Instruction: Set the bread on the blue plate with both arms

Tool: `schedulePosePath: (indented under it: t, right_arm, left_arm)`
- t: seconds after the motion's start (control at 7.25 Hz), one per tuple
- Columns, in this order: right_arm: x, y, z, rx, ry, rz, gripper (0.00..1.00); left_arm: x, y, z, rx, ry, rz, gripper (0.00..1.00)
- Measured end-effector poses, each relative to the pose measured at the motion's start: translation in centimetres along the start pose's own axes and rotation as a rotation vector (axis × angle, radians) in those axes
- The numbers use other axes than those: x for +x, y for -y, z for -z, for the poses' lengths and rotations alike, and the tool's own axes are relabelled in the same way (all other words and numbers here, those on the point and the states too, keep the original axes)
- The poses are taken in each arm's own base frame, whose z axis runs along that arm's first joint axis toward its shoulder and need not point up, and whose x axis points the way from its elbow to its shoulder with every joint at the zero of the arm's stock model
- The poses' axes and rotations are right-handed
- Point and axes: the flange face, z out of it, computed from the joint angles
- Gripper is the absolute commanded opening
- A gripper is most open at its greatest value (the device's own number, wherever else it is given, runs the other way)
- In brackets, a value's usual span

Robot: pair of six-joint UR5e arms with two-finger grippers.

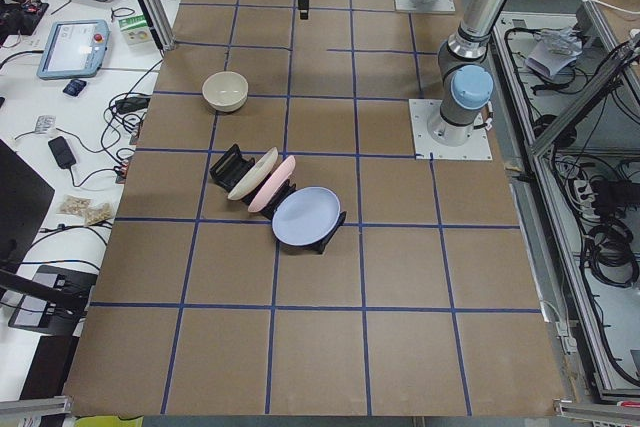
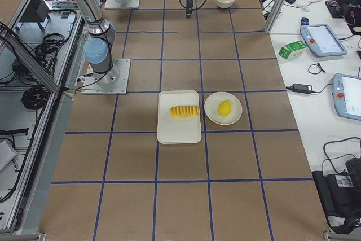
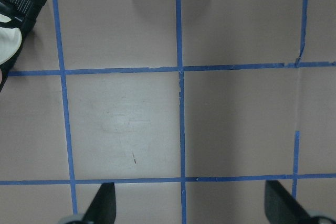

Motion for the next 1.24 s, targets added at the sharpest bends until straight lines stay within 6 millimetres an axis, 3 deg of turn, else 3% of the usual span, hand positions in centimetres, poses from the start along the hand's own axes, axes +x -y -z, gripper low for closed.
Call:
schedulePosePath:
  t: [0.14,0.28,0.41,0.69,0.83,0.97,1.24]
  right_arm:
    - [0.2,0.1,-0.2,-0.003,0.002,-0.005,1.0]
    - [0.4,0.2,-0.6,-0.006,0.001,-0.009,1.0]
    - [0.5,0.3,-1.1,-0.009,0.001,-0.011,1.0]
    - [1.3,0.4,-1.5,0.004,-0.049,-0.019,1.0]
    - [2.3,0.5,-1.5,-0.001,-0.094,-0.037,1.0]
    - [4.3,0.9,-1.7,-0.015,-0.124,-0.074,1.0]
    - [10.9,1.8,-3.7,-0.073,-0.121,-0.174,1.0]
  left_arm:
    - [-2.6,-0.2,0.7,-0.025,0.014,0.037,1.0]
    - [-8.2,-0.1,0.9,-0.067,0.025,0.106,1.0]
    - [-15.3,-0.3,0.2,-0.121,0.013,0.176,1.0]
    - [-28.1,-1.5,-3.1,-0.188,-0.048,0.223,1.0]
    - [-33.3,-1.9,-4.7,-0.181,-0.068,0.163,1.0]
    - [-38.3,-2.2,-6.5,-0.153,-0.072,0.087,1.0]
    - [-47.8,-2.7,-10.3,-0.081,-0.034,-0.02,1.0]
